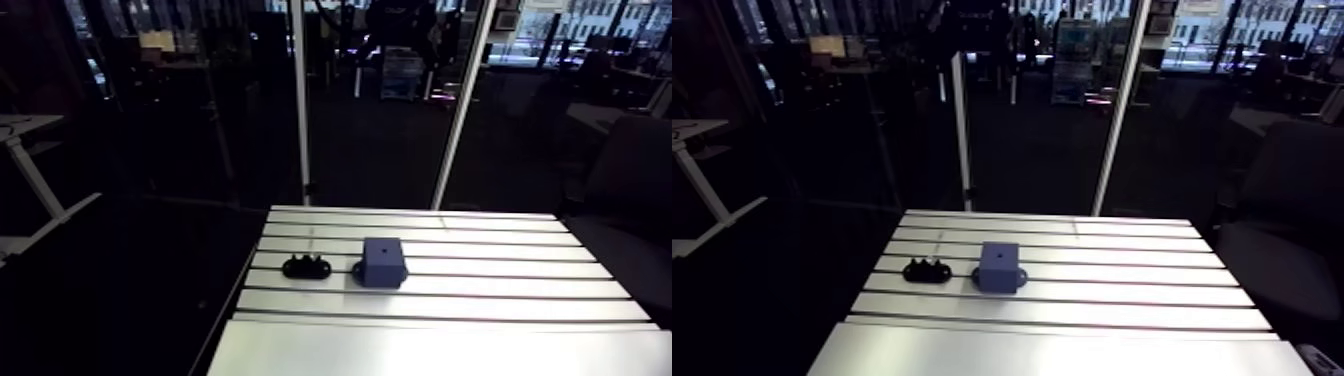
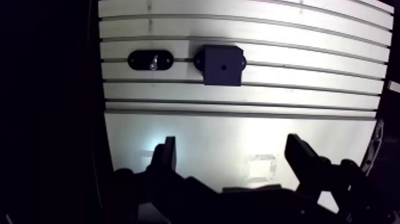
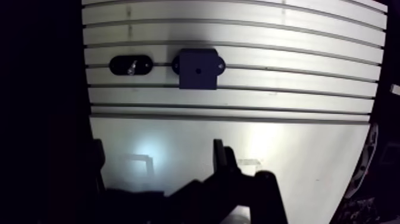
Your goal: Pick up the M10 bolt and insert it into the hole until fully seated.
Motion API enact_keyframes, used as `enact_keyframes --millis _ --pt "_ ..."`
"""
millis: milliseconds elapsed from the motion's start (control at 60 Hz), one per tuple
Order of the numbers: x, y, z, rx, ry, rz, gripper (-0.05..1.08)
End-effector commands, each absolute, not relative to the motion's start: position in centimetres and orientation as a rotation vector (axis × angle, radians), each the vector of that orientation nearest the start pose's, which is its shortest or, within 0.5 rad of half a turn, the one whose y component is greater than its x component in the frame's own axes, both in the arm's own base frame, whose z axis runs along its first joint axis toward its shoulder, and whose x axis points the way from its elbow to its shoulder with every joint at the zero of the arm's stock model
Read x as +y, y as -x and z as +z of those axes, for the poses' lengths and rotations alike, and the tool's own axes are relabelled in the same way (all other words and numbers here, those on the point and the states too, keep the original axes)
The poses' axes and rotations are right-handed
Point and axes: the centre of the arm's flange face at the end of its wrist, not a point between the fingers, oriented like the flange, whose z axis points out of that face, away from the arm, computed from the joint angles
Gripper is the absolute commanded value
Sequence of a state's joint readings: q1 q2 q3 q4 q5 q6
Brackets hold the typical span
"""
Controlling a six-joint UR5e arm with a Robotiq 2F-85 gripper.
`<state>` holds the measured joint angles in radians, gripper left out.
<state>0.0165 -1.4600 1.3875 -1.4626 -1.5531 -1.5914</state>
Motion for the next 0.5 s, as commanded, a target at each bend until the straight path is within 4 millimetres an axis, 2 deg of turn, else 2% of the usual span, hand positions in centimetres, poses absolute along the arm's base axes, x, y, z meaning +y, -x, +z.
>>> enact_keyframes --millis 17,500 --pt "-14.34 53.21 50.94 3.104 0.056 -0.028 0.01" --pt "-14.31 53.20 50.79 3.101 0.053 -0.025 0.01"
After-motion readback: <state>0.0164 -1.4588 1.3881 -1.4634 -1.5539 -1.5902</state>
